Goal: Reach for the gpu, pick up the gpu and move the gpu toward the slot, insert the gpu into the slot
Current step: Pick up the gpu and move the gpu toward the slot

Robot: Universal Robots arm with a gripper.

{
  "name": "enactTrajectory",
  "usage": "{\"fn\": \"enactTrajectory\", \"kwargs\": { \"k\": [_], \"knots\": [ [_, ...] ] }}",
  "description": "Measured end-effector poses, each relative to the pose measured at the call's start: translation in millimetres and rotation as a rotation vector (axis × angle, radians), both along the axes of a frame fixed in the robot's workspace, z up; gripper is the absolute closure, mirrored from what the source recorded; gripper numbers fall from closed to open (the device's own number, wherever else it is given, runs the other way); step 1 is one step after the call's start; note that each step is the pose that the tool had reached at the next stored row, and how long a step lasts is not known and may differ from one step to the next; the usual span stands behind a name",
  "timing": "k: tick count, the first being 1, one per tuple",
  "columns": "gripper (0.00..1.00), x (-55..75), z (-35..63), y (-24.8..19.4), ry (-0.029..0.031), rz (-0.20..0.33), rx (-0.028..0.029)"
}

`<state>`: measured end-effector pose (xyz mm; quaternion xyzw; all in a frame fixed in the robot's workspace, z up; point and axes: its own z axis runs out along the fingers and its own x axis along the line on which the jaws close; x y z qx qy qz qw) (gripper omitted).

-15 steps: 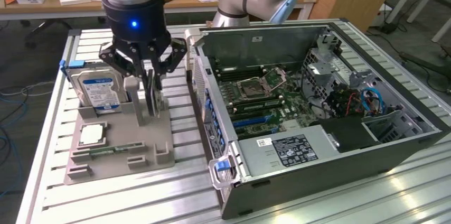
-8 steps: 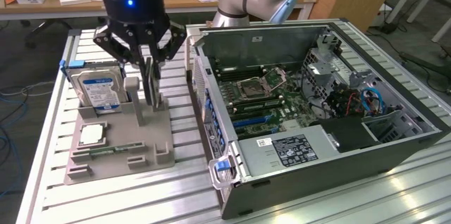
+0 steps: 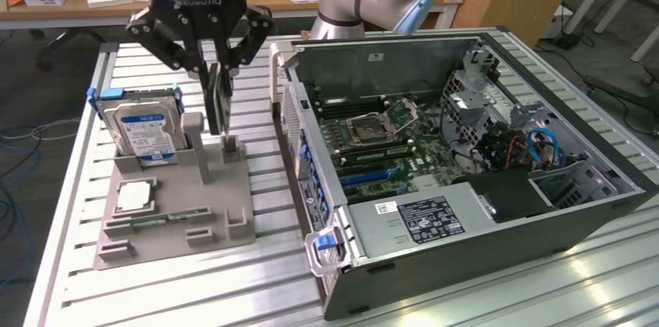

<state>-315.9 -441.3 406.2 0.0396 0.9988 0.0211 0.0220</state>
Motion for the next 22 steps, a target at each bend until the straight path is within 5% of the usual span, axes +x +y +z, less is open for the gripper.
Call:
{"fn": "enactTrajectory", "kwargs": {
  "k": [9, 11, 14, 22],
  "knots": [
    [0.73, 0.0, 32.7, 0.0, -0.0003, 0.000, 0.0021],
    [0.73, 0.1, 36.9, -0.1, -0.0041, 0.000, 0.0021],
    [0.73, 7.2, 46.9, 0.0, -0.0052, 0.000, 0.0065],
    [0.73, 35.5, 49.6, 0.0, -0.0046, 0.000, 0.0157]
  ]
}}
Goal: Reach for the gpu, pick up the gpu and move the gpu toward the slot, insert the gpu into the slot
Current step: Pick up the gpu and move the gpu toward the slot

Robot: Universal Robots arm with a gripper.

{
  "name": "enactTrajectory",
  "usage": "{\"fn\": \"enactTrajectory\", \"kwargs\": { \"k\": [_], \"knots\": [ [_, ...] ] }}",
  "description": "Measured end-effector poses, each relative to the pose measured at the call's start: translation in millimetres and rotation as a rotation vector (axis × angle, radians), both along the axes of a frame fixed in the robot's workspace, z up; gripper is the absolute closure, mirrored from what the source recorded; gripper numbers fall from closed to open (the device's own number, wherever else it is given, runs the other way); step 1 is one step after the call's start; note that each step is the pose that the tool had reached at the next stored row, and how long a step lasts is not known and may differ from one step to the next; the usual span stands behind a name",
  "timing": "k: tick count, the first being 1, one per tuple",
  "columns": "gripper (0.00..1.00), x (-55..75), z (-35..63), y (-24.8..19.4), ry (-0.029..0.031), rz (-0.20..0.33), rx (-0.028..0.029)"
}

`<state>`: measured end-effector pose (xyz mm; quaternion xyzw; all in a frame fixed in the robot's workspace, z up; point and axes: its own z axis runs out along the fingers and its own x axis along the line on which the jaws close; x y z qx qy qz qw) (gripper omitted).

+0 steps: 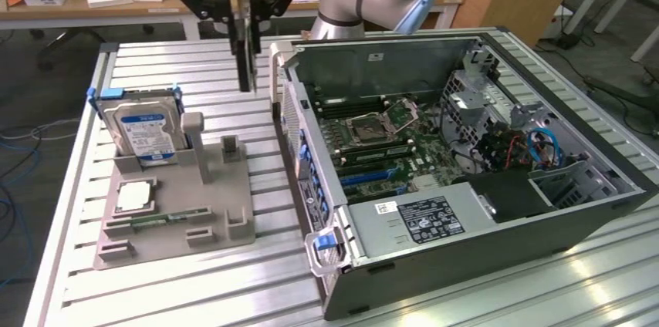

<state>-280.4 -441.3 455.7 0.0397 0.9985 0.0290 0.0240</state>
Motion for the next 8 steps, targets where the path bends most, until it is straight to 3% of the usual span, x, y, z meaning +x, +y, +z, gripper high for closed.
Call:
{"fn": "enactTrajectory", "kwargs": {
  "k": [8],
  "knots": [
    [0.73, 24.8, 0.3, 0.0, 0.0000, 0.000, 0.0114]
  ]
}}
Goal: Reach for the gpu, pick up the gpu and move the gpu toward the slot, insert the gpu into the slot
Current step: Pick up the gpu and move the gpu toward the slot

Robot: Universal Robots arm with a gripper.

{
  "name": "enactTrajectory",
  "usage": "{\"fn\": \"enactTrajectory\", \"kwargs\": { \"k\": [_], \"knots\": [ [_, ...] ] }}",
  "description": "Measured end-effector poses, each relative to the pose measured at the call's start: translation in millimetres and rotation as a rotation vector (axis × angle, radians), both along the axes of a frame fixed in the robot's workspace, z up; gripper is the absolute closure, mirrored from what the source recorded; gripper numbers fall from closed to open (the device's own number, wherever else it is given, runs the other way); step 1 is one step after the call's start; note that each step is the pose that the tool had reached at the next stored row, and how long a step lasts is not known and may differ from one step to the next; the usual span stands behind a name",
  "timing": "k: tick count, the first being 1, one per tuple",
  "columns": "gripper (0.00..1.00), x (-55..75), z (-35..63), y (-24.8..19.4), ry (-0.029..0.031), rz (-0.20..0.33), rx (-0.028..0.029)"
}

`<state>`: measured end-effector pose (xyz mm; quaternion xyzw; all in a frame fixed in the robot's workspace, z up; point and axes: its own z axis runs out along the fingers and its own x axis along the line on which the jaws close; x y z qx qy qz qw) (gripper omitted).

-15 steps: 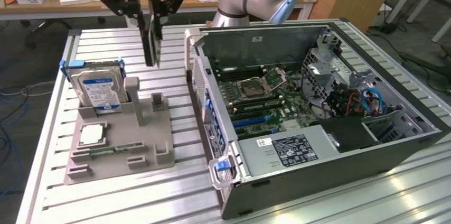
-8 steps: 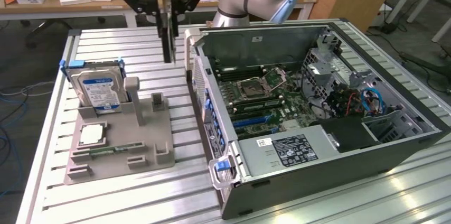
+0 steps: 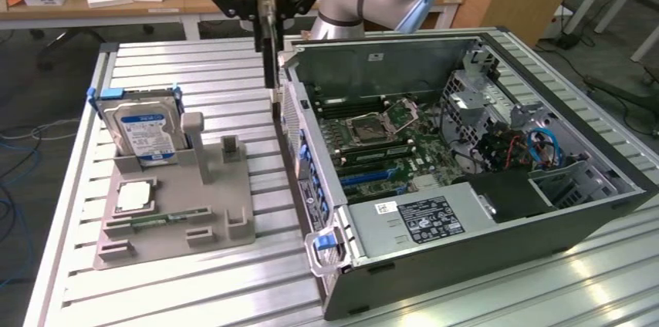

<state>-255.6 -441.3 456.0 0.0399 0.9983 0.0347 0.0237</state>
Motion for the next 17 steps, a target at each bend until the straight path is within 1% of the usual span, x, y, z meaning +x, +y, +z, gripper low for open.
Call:
{"fn": "enactTrajectory", "kwargs": {
  "k": [14, 17],
  "knots": [
    [0.73, 42.4, 0.6, 0.0, 0.0000, 0.000, 0.0252],
    [0.73, 51.5, 0.6, 0.0, -0.0001, 0.000, 0.0299]
  ]
}}
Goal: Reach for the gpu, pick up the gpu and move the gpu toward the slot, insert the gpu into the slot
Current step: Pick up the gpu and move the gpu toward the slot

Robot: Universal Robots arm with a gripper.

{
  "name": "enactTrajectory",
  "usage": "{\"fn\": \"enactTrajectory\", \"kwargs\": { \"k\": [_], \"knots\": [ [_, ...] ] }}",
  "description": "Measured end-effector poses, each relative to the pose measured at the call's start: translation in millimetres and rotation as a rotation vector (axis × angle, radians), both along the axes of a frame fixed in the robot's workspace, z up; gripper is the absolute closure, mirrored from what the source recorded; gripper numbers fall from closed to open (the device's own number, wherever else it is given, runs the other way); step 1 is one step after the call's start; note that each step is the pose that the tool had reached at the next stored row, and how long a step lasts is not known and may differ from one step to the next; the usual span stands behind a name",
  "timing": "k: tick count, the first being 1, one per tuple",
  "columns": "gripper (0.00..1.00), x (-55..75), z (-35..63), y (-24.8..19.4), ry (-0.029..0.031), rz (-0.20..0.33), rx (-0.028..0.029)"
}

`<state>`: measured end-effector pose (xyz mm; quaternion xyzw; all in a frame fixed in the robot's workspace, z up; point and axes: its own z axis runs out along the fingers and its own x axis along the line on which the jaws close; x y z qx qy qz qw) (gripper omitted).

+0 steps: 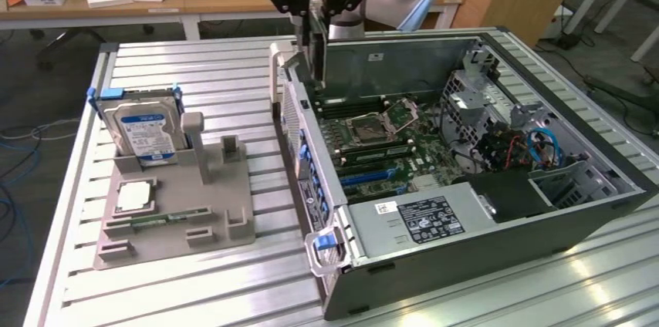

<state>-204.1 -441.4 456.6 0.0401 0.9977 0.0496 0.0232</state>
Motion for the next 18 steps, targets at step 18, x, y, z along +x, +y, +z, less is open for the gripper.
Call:
{"fn": "enactTrajectory", "kwargs": {
  "k": [18],
  "knots": [
    [0.73, 61.9, 0.0, 0.0, 0.0025, -0.003, -0.0289]
  ]
}}
